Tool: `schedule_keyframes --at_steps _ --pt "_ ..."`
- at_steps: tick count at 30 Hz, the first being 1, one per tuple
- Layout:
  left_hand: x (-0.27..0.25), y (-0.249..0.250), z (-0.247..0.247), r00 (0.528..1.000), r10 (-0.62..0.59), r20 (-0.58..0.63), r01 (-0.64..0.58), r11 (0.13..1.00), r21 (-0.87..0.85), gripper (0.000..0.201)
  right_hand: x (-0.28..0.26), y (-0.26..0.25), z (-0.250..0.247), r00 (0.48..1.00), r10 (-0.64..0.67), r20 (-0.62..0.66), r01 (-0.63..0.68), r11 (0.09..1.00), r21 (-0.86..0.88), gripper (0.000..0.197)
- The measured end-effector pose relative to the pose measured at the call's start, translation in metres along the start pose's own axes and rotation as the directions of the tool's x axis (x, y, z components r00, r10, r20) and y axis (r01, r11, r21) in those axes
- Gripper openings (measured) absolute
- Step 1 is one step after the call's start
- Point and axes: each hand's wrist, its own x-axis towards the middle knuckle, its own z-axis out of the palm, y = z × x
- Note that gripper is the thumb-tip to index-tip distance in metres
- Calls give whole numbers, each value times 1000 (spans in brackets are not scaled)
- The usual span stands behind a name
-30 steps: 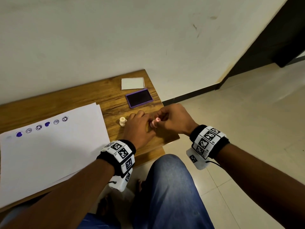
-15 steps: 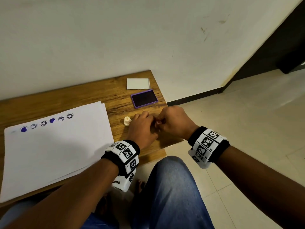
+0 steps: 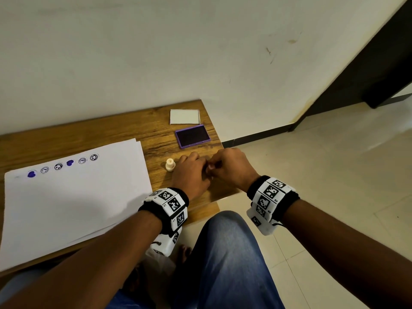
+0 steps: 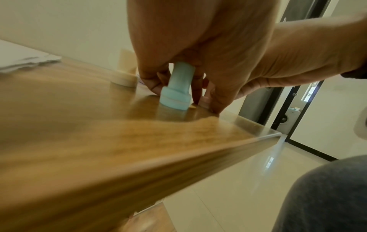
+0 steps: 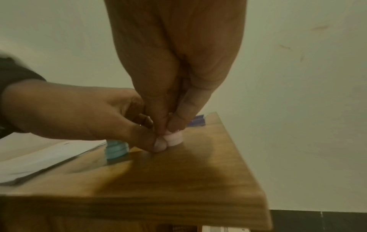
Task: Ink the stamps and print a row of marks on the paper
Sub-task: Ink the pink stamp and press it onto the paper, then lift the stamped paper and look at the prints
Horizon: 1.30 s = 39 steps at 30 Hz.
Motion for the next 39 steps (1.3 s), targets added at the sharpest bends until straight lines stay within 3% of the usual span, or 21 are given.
schedule_keyframes --at_steps 2,5,11,13,16,20,23,25,28,31,36,39 --pt "-1 1 0 1000 -15 -5 15 1000 -1 39 -1 -3 -2 1000 11 -2 -11 1000 21 13" --pt "-1 2 1 999 -33 16 33 999 17 39 -2 -5 -6 998 56 30 -56 998 11 33" --pt "-13 -1 -20 998 8 58 -5 999 -40 60 -3 -11 -31 985 135 107 -138 990 20 61" --pt "-25 -3 -41 997 55 51 -51 996 -75 59 -3 -21 -43 988 135 74 -138 990 35 62" --pt "-49 -16 -86 996 77 51 -73 994 -85 48 -3 -47 -61 995 99 -20 -97 993 65 46" --pt "-79 -71 -156 998 -57 14 57 998 -31 33 2 -107 -59 997 27 -66 -19 993 118 24" --pt "-107 -138 -205 974 -216 -67 216 976 -13 23 13 -156 -30 1000 12 -5 -12 993 115 24" --pt "-127 -184 -225 940 -325 -105 327 945 6 21 23 -173 -5 996 74 53 -78 994 71 33" --pt "-171 -247 -234 875 -476 -87 480 877 27 48 35 -188 34 983 136 123 -125 987 -98 43" --pt "-208 -289 -213 846 -534 -15 531 838 124 86 35 -186 63 976 194 97 -175 968 -181 50" --pt "-232 -314 -164 871 -488 48 484 872 74 116 28 -178 89 951 296 93 -279 947 -161 59" --pt "-234 -317 -147 887 -460 32 456 885 89 112 27 -175 90 948 306 87 -295 947 -127 64"
